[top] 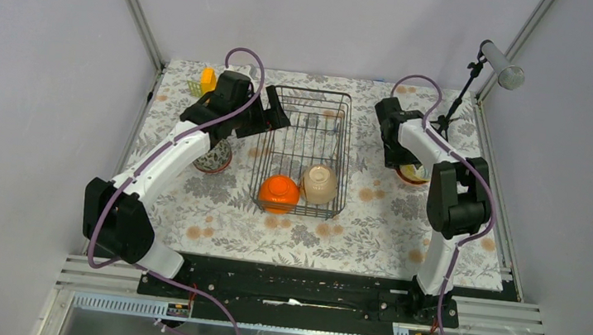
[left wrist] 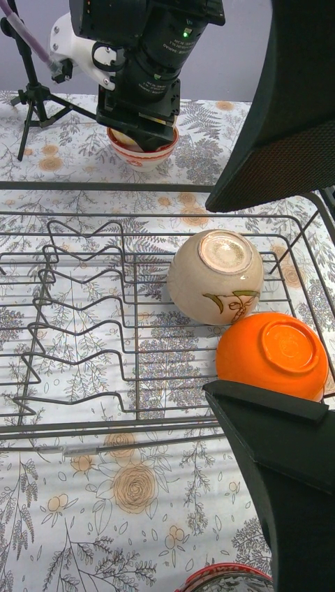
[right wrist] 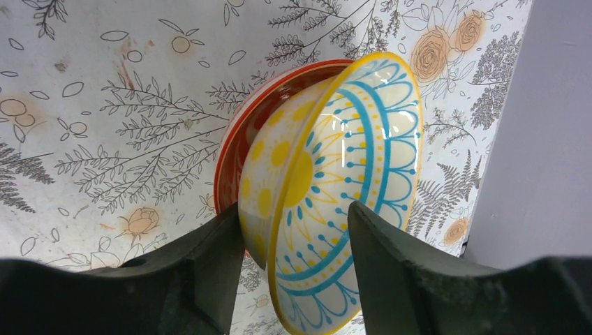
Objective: Unload the bowls from the dish rack
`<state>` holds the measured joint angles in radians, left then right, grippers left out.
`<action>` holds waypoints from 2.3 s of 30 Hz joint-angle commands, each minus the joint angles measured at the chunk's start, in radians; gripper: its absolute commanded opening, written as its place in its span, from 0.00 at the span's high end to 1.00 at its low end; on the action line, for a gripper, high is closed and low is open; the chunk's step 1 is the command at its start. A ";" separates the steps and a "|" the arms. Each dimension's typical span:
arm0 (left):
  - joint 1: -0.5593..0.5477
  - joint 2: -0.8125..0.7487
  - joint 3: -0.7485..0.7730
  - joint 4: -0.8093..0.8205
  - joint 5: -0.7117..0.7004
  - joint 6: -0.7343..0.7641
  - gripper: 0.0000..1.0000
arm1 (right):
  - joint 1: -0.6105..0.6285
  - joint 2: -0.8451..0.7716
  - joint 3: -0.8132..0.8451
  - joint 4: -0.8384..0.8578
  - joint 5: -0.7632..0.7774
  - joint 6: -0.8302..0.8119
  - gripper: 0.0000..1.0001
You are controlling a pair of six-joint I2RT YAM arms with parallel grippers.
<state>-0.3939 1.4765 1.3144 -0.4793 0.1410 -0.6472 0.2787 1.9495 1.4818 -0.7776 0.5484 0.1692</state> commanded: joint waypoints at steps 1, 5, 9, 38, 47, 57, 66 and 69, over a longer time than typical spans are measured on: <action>-0.003 -0.002 0.030 0.018 -0.014 0.012 0.05 | -0.005 -0.061 0.056 -0.047 -0.026 0.004 0.35; -0.003 -0.006 0.029 0.020 -0.014 0.007 0.05 | -0.004 -0.097 0.062 -0.059 -0.076 0.005 0.31; -0.003 -0.010 0.023 0.023 -0.014 0.002 0.05 | -0.004 -0.118 0.072 -0.069 -0.132 0.001 0.21; -0.018 -0.026 -0.039 0.020 0.037 0.008 0.05 | 0.062 -0.319 0.061 0.093 -0.672 -0.038 0.32; -0.053 -0.067 -0.030 -0.058 -0.024 0.038 0.05 | 0.270 -0.395 -0.057 0.248 -0.897 -0.074 0.31; -0.046 -0.222 -0.140 -0.156 -0.161 -0.013 0.03 | 0.366 -0.293 -0.058 0.352 -1.042 -0.150 0.30; 0.101 -0.333 -0.255 -0.237 -0.110 -0.116 0.04 | 0.412 -0.160 0.015 0.348 -1.054 -0.213 0.40; 0.127 -0.372 -0.291 -0.237 -0.096 -0.127 0.05 | 0.428 -0.119 0.044 0.350 -1.039 -0.214 0.41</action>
<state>-0.2901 1.1793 1.0473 -0.7132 0.0208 -0.7403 0.6827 1.7947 1.4567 -0.4564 -0.4747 -0.0116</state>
